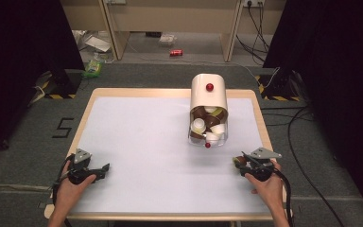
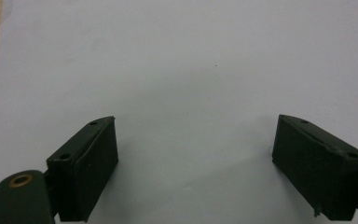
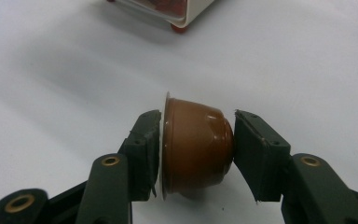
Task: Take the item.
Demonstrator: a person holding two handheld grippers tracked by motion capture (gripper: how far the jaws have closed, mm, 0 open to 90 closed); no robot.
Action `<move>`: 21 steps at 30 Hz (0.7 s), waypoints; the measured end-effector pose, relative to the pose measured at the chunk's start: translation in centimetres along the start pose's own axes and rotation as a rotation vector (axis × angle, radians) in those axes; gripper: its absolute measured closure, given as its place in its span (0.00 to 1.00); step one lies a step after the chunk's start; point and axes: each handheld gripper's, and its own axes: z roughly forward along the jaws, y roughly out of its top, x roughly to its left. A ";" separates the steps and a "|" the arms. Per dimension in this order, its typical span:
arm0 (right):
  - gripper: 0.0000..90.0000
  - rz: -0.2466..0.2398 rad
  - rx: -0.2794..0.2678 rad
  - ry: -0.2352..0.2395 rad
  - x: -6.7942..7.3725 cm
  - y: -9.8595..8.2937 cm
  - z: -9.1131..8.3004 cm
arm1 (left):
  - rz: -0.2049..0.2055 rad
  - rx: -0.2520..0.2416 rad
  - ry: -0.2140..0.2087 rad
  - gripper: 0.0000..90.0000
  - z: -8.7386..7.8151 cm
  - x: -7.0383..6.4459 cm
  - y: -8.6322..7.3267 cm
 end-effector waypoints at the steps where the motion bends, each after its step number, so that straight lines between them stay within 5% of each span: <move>1: 0.54 0.004 0.001 0.001 0.0 0.0 0.0 | 0.000 0.000 0.000 0.15 0.0 0.0 0.0; 10: 0.33 0.032 0.000 -0.014 0.1 0.0 -0.4 | 0.000 -0.001 -0.001 0.15 0.0 0.0 0.0; 21: 0.28 0.038 -0.020 -0.047 0.0 0.3 -1.5 | 0.001 -0.001 -0.001 0.15 0.0 0.0 0.0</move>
